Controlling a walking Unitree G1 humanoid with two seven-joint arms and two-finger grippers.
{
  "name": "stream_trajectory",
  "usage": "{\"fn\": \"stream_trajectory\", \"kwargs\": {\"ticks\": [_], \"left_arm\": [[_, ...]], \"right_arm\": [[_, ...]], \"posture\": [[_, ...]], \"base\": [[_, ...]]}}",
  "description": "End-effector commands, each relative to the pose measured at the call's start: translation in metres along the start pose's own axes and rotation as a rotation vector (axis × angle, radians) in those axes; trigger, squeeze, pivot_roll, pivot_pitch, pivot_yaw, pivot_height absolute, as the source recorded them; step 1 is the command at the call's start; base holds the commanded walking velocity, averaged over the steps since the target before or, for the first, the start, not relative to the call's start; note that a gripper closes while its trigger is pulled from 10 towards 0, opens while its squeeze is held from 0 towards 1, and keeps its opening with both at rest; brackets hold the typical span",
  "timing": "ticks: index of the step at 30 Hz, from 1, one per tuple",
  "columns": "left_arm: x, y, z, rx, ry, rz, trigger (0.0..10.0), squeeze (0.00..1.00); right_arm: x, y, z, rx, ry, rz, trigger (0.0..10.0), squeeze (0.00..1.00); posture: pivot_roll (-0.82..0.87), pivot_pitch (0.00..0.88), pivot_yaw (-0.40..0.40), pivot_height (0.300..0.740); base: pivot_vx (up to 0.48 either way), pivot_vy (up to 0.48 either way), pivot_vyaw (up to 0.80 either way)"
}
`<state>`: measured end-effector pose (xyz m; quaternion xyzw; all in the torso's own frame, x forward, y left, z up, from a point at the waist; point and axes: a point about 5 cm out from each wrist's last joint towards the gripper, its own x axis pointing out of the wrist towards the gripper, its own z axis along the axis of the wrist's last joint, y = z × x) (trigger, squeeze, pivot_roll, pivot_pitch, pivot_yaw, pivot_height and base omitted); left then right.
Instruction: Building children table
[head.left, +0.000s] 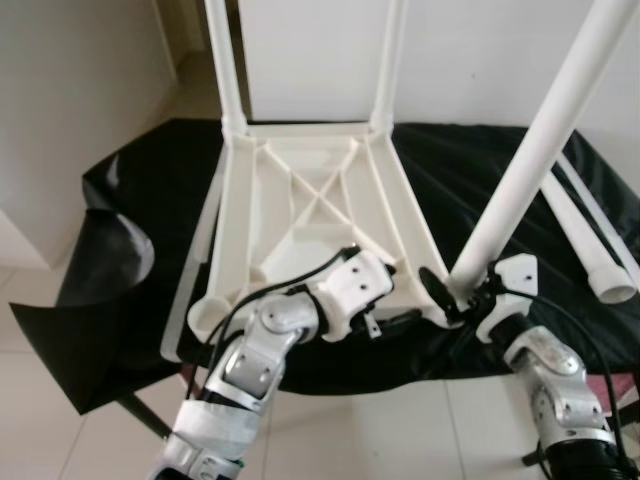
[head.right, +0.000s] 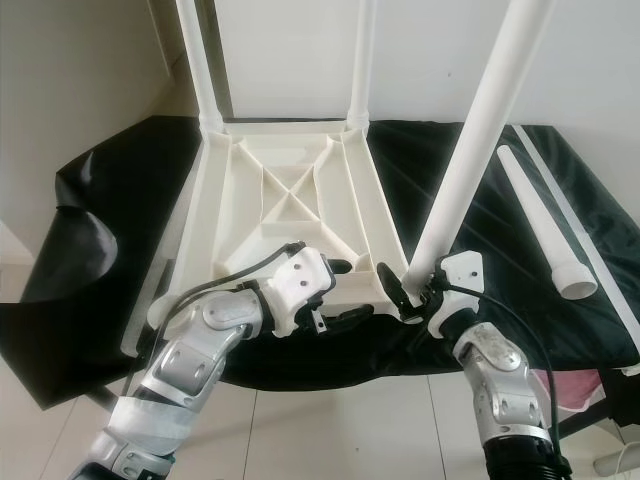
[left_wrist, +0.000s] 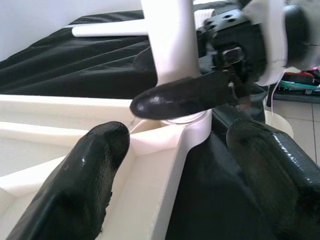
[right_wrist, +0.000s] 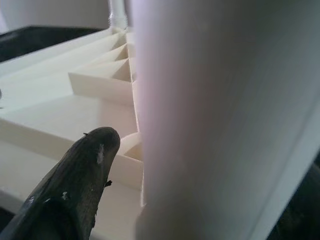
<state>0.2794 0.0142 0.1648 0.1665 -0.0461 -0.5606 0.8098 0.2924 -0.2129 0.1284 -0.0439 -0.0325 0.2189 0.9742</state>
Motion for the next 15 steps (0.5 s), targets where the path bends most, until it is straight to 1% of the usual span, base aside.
{"fn": "stream_trajectory", "kwargs": {"ticks": [1, 5, 6, 7, 8, 9, 10, 11, 12, 15], "left_arm": [[0.0008, 0.0016, 0.0007, 0.015, 0.007, 0.050, 10.0, 0.00], [0.0011, 0.0016, 0.0014, 0.017, 0.006, 0.048, 10.0, 0.00], [0.0009, 0.0014, 0.0022, 0.020, 0.006, 0.047, 10.0, 0.00], [0.0008, 0.0013, 0.0025, 0.021, 0.005, 0.047, 10.0, 0.00], [0.0008, 0.0013, 0.0025, 0.021, 0.005, 0.047, 10.0, 0.00], [0.0007, 0.0012, 0.0025, 0.022, 0.006, 0.048, 10.0, 0.00], [0.0007, 0.0012, 0.0026, 0.022, 0.006, 0.049, 10.0, 0.00], [0.0007, 0.0012, 0.0027, 0.021, 0.006, 0.050, 10.0, 0.00], [0.0007, 0.0011, 0.0028, 0.021, 0.005, 0.052, 10.0, 0.00], [0.0004, 0.0009, 0.0027, 0.021, 0.006, 0.054, 10.0, 0.00]], "right_arm": [[0.0016, -0.0028, -0.0006, -0.017, 0.007, 0.025, 10.0, 0.00], [0.0041, -0.0058, -0.0001, -0.036, 0.015, 0.040, 10.0, 0.00], [0.0061, -0.0088, -0.0002, -0.051, 0.022, 0.055, 9.3, 0.00], [0.0064, -0.0096, -0.0004, -0.054, 0.025, 0.061, 6.0, 0.00], [0.0064, -0.0096, -0.0004, -0.054, 0.025, 0.061, 6.0, 0.00], [0.0065, -0.0102, -0.0012, -0.064, 0.031, 0.067, 4.6, 0.00], [0.0065, -0.0108, -0.0021, -0.066, 0.036, 0.073, 1.9, 0.00], [0.0065, -0.0111, -0.0028, -0.066, 0.038, 0.076, 1.9, 0.00], [0.0062, -0.0109, -0.0044, -0.066, 0.043, 0.085, 0.0, 0.00], [0.0052, -0.0096, -0.0076, -0.056, 0.054, 0.098, 0.0, 0.00]], "posture": [[-0.06, 0.016, 0.013, 0.740], [-0.06, 0.015, 0.012, 0.740], [-0.05, 0.014, 0.010, 0.740], [-0.05, 0.014, 0.010, 0.740], [-0.05, 0.014, 0.010, 0.740], [-0.05, 0.014, 0.008, 0.740], [-0.05, 0.013, 0.005, 0.740], [-0.05, 0.014, 0.005, 0.740], [-0.05, 0.013, 0.003, 0.740], [-0.05, 0.015, 0.002, 0.740]], "base": [[0.000, 0.000, 0.00], [0.000, 0.000, 0.00], [0.000, 0.000, 0.00], [0.000, 0.000, 0.00], [0.000, 0.000, 0.00], [0.000, 0.000, 0.00], [0.000, 0.000, 0.00], [0.000, 0.000, 0.00], [0.000, 0.000, 0.00], [0.000, 0.000, 0.00]]}}
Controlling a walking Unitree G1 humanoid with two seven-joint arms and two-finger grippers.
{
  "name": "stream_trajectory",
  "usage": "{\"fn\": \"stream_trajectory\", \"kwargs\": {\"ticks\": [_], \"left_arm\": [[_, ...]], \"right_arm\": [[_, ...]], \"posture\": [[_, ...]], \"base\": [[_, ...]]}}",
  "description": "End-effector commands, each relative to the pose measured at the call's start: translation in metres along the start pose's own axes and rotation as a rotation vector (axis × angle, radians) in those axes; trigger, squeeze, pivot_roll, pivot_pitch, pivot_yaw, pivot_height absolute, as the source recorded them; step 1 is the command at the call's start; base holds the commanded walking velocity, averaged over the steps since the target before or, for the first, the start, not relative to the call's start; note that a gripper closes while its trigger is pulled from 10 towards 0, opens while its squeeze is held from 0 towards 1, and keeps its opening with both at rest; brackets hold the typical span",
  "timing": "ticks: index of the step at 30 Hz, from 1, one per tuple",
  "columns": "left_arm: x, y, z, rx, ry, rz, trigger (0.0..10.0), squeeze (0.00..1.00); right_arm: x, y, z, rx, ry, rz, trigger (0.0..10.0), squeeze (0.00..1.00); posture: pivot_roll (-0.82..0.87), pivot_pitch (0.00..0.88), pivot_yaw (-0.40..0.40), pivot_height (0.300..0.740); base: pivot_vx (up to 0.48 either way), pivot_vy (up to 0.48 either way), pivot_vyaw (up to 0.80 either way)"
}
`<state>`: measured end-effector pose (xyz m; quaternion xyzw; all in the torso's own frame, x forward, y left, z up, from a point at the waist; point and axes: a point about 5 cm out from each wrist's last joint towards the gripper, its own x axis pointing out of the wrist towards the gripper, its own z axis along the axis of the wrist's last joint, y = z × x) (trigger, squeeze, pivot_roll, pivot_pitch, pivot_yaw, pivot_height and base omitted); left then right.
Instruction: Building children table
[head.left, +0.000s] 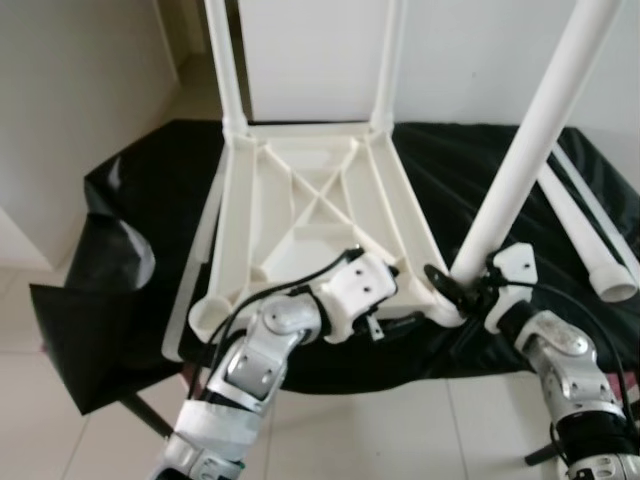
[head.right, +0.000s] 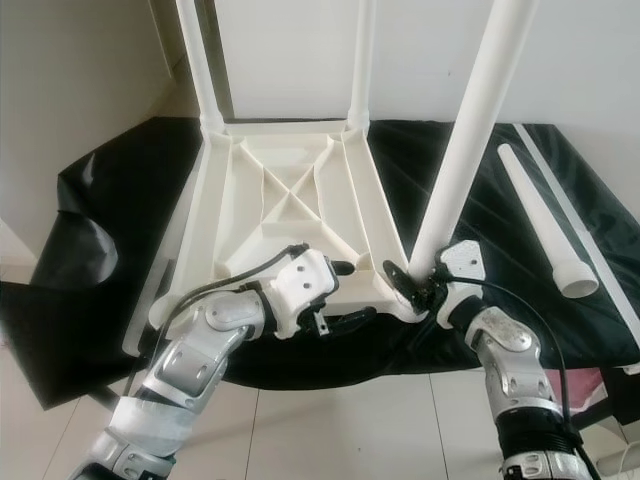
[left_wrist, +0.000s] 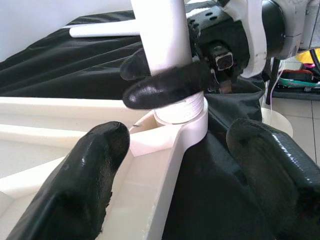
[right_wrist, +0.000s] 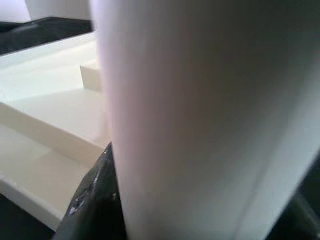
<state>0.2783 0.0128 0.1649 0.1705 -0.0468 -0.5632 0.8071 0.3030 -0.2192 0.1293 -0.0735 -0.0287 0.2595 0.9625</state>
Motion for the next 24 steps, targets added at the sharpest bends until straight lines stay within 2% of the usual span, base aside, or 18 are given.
{"fn": "stream_trajectory", "kwargs": {"ticks": [1, 9, 10, 16, 22, 24], "left_arm": [[0.000, 0.002, 0.002, 0.013, 0.004, 0.062, 10.0, 0.00], [-0.001, 0.003, 0.002, 0.011, 0.004, 0.066, 10.0, 0.00], [0.000, 0.002, 0.002, 0.010, 0.004, 0.066, 10.0, 0.00], [0.001, 0.002, 0.002, 0.007, 0.002, 0.064, 10.0, 0.00], [0.002, 0.001, 0.001, 0.004, 0.001, 0.065, 10.0, 0.00], [0.002, 0.001, 0.001, 0.004, 0.000, 0.065, 10.0, 0.00]], "right_arm": [[-0.002, 0.002, -0.009, 0.001, 0.043, 0.016, 0.0, 0.00], [-0.006, 0.007, -0.015, 0.039, 0.051, 0.025, 0.0, 0.00], [-0.006, 0.009, -0.016, 0.051, 0.047, 0.019, 10.0, 0.00], [-0.004, 0.012, -0.014, 0.091, 0.008, -0.071, 10.0, 0.00], [-0.004, 0.013, -0.017, 0.080, 0.042, -0.169, 10.0, 0.00], [-0.004, 0.016, -0.019, 0.087, 0.071, -0.273, 10.0, 0.00]], "posture": [[-0.05, 0.015, 0.000, 0.740], [-0.05, 0.017, -0.001, 0.740], [-0.06, 0.018, -0.001, 0.740], [-0.06, 0.017, -0.004, 0.740], [-0.07, 0.011, -0.011, 0.740], [-0.07, 0.007, -0.012, 0.740]], "base": [[0.000, 0.000, 0.00], [0.000, 0.000, 0.00], [0.000, 0.000, 0.00], [0.000, 0.000, 0.00], [0.000, 0.000, 0.00], [0.000, 0.000, 0.00]]}}
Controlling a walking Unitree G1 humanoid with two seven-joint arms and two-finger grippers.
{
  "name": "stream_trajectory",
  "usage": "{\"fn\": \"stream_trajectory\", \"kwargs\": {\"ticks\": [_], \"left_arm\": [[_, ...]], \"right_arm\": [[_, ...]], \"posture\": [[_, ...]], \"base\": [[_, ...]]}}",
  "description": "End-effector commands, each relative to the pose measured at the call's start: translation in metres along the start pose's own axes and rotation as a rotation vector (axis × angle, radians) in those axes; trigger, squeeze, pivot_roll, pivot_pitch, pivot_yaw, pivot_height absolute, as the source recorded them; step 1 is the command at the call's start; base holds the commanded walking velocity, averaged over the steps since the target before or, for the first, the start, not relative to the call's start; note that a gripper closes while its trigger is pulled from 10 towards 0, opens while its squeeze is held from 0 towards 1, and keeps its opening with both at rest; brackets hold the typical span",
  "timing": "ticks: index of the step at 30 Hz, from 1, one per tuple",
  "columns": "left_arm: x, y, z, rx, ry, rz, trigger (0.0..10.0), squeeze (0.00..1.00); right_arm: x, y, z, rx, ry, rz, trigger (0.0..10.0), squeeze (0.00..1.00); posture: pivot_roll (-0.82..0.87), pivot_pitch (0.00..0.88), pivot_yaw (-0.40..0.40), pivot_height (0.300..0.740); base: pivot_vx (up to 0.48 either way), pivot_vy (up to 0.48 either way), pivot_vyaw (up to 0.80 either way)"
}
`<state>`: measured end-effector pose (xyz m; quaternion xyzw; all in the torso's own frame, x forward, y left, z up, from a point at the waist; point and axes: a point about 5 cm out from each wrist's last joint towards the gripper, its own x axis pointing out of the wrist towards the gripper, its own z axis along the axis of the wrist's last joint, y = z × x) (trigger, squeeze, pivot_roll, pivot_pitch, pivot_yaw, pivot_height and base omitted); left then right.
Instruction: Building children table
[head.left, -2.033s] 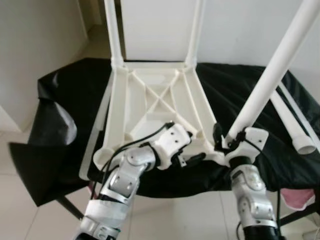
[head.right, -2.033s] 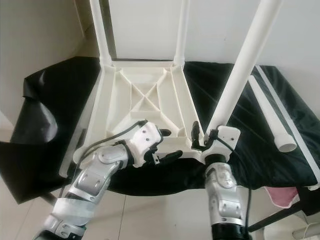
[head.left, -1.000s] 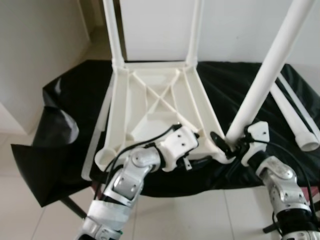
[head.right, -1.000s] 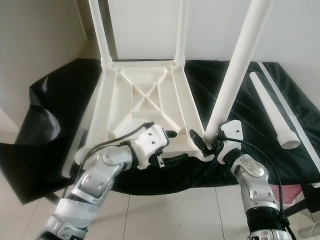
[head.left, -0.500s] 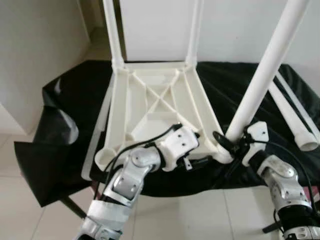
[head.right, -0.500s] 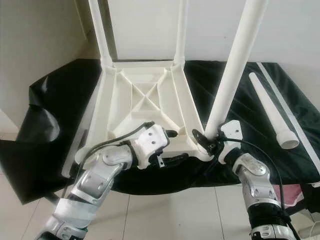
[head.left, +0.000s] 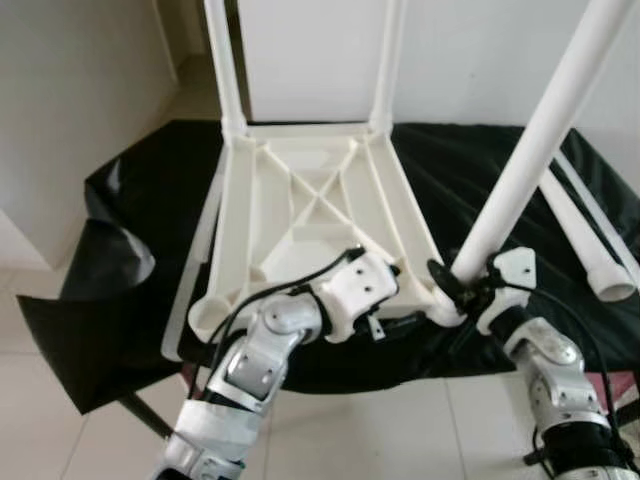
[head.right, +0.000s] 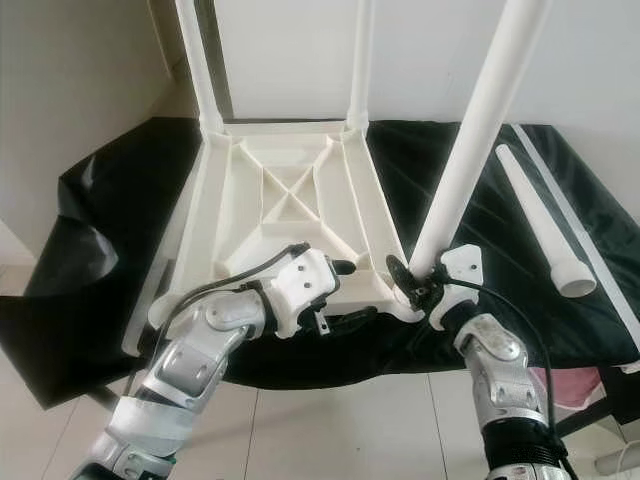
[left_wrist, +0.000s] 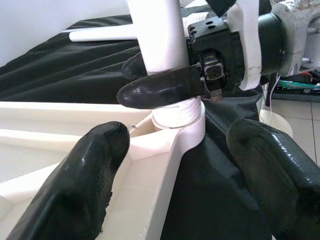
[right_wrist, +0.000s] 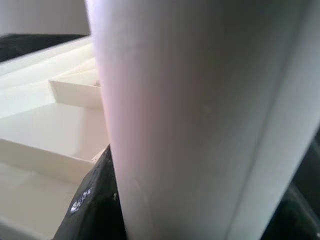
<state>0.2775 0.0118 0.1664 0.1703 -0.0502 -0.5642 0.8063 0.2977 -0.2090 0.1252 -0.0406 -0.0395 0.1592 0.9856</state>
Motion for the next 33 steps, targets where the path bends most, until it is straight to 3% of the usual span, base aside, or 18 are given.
{"fn": "stream_trajectory", "kwargs": {"ticks": [1, 8, 13, 17, 21, 33], "left_arm": [[0.002, 0.001, -0.001, 0.001, 0.006, 0.066, 10.0, 0.00], [0.002, 0.001, -0.001, 0.005, 0.003, 0.063, 10.0, 0.00], [0.002, 0.001, 0.000, 0.003, 0.001, 0.061, 10.0, 0.00], [0.003, 0.002, 0.000, 0.003, -0.001, 0.063, 10.0, 0.00], [0.003, 0.002, 0.001, 0.003, -0.002, 0.065, 10.0, 0.00], [0.002, 0.005, 0.003, -0.003, -0.012, 0.074, 10.0, 0.00]], "right_arm": [[-0.005, 0.002, -0.017, 0.021, 0.094, -0.067, 10.0, 0.00], [-0.008, 0.019, -0.018, 0.096, 0.135, -0.340, 10.0, 0.00], [-0.011, 0.025, -0.019, 0.120, 0.153, -0.468, 10.0, 0.00], [-0.017, 0.035, -0.022, 0.145, 0.176, -0.665, 10.0, 0.00], [-0.016, 0.048, -0.023, 0.173, 0.195, -0.696, 10.0, 0.00], [-0.013, 0.053, -0.018, 0.161, 0.191, -0.694, 10.0, 0.00]], "posture": [[-0.07, 0.007, -0.012, 0.740], [-0.07, 0.000, -0.013, 0.740], [-0.08, 0.000, -0.014, 0.740], [-0.07, 0.000, -0.018, 0.740], [-0.07, 0.000, -0.017, 0.740], [-0.07, 0.000, -0.019, 0.740]], "base": [[0.000, 0.000, 0.00], [0.000, 0.000, 0.00], [0.000, 0.000, 0.00], [0.000, 0.000, 0.00], [0.000, 0.000, 0.00], [0.000, 0.000, 0.00]]}}
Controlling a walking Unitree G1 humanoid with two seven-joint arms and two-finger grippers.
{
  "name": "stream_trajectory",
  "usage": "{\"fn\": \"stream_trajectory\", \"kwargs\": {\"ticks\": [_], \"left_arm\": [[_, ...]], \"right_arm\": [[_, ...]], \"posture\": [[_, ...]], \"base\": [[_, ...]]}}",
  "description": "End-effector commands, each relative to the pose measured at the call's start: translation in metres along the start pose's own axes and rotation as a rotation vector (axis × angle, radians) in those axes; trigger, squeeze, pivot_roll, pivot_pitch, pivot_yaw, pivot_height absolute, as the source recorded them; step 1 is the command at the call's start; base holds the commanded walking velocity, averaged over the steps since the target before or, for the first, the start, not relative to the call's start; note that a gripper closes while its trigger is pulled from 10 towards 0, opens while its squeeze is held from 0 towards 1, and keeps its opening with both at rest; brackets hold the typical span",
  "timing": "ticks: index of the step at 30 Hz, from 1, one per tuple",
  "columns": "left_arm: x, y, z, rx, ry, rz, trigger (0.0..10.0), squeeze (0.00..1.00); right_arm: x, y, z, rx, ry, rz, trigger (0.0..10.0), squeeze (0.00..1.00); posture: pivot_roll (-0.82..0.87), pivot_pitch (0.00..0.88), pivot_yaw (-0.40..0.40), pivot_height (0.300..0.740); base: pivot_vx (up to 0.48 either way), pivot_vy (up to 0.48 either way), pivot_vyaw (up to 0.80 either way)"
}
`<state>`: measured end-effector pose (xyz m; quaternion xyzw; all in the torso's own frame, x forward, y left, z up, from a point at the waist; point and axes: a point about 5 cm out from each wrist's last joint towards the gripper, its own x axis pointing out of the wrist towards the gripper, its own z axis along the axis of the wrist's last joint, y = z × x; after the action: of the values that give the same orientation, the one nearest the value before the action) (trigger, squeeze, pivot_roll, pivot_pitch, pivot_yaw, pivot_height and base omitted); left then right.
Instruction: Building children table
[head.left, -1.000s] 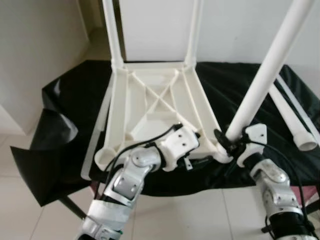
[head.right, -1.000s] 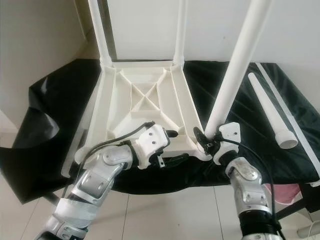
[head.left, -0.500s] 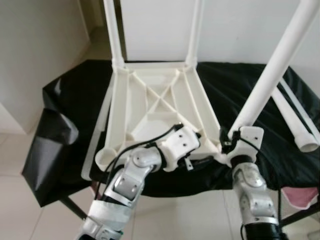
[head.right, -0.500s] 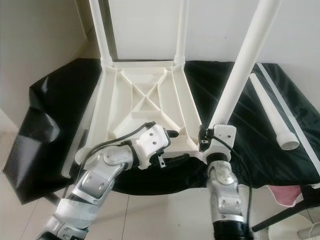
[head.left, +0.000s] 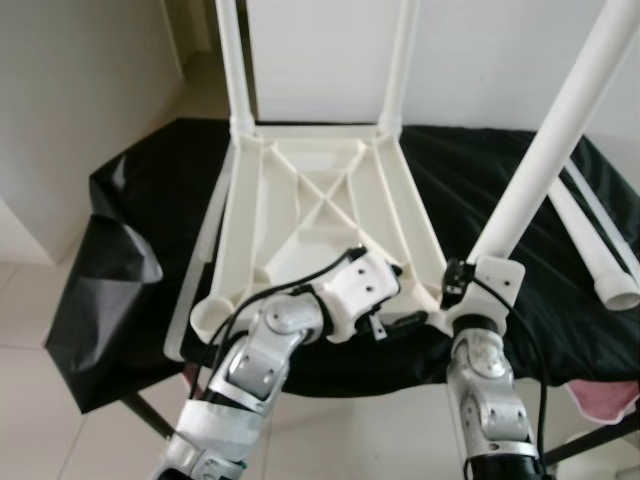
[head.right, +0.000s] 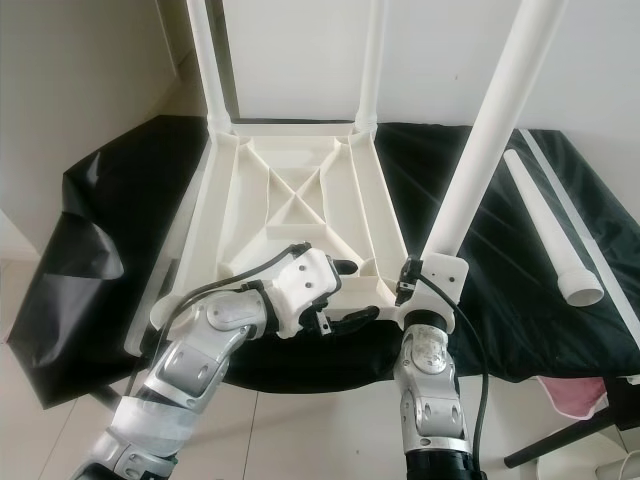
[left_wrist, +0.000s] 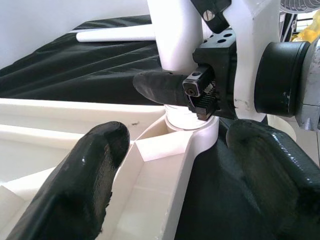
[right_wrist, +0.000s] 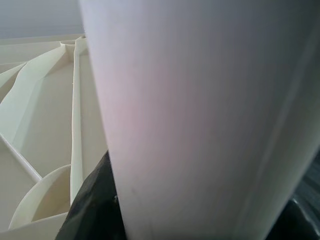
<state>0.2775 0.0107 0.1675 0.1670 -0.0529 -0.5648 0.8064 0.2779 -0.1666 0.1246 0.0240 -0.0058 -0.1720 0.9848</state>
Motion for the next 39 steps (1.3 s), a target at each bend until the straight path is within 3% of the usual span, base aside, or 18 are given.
{"fn": "stream_trajectory", "kwargs": {"ticks": [1, 2, 17, 18, 22, 24, 27, 31, 36, 39], "left_arm": [[0.001, 0.005, 0.002, 0.001, -0.003, 0.073, 10.0, 0.00], [0.001, 0.005, 0.002, 0.000, -0.005, 0.073, 10.0, 0.00], [-0.001, 0.002, 0.000, 0.001, 0.000, 0.067, 10.0, 0.00], [-0.001, 0.002, 0.000, 0.000, 0.002, 0.068, 10.0, 0.00], [-0.001, 0.002, 0.000, -0.001, 0.004, 0.071, 10.0, 0.00], [-0.002, 0.003, -0.001, -0.002, 0.005, 0.075, 10.0, 0.00], [-0.002, 0.003, -0.001, -0.002, 0.007, 0.077, 10.0, 0.00], [-0.002, 0.004, -0.001, -0.004, 0.006, 0.080, 10.0, 0.00], [-0.002, 0.006, -0.001, 0.000, 0.007, 0.083, 10.0, 0.00], [-0.001, 0.007, 0.000, 0.001, 0.004, 0.082, 10.0, 0.00]], "right_arm": [[-0.008, 0.000, -0.022, 0.009, 0.117, -0.024, 10.0, 0.00], [-0.008, 0.000, -0.022, 0.013, 0.113, -0.017, 10.0, 1.00], [-0.008, -0.003, -0.010, 0.022, 0.025, 0.187, 10.0, 1.00], [-0.008, -0.006, -0.010, 0.018, 0.026, 0.206, 10.0, 0.00], [-0.008, -0.012, -0.010, 0.012, 0.022, 0.255, 10.0, 0.00], [-0.008, -0.018, -0.007, -0.009, -0.002, 0.362, 10.0, 0.00], [-0.006, -0.022, -0.005, -0.024, -0.019, 0.416, 10.0, 0.00], [0.003, -0.034, 0.005, -0.073, -0.049, 0.565, 10.0, 0.00], [0.007, -0.037, 0.010, -0.097, -0.048, 0.642, 10.0, 0.00], [0.016, -0.041, 0.016, -0.169, -0.057, 0.722, 10.0, 0.00]], "posture": [[-0.07, 0.000, -0.019, 0.740], [-0.07, 0.000, -0.019, 0.740], [-0.07, 0.000, -0.017, 0.740], [-0.07, 0.000, -0.018, 0.740], [-0.07, 0.000, -0.018, 0.740], [-0.07, 0.006, -0.016, 0.740], [-0.07, 0.009, -0.013, 0.740], [-0.08, 0.013, -0.010, 0.740], [-0.08, 0.014, -0.007, 0.740], [-0.08, 0.012, -0.001, 0.740]], "base": [[0.000, 0.000, 0.00], [0.000, 0.000, 0.00], [0.000, 0.000, 0.00], [0.000, 0.000, 0.00], [0.000, 0.000, 0.00], [0.000, 0.000, 0.00], [0.000, 0.000, 0.00], [0.000, 0.000, 0.00], [0.000, 0.000, 0.00], [0.000, 0.000, 0.00]]}}
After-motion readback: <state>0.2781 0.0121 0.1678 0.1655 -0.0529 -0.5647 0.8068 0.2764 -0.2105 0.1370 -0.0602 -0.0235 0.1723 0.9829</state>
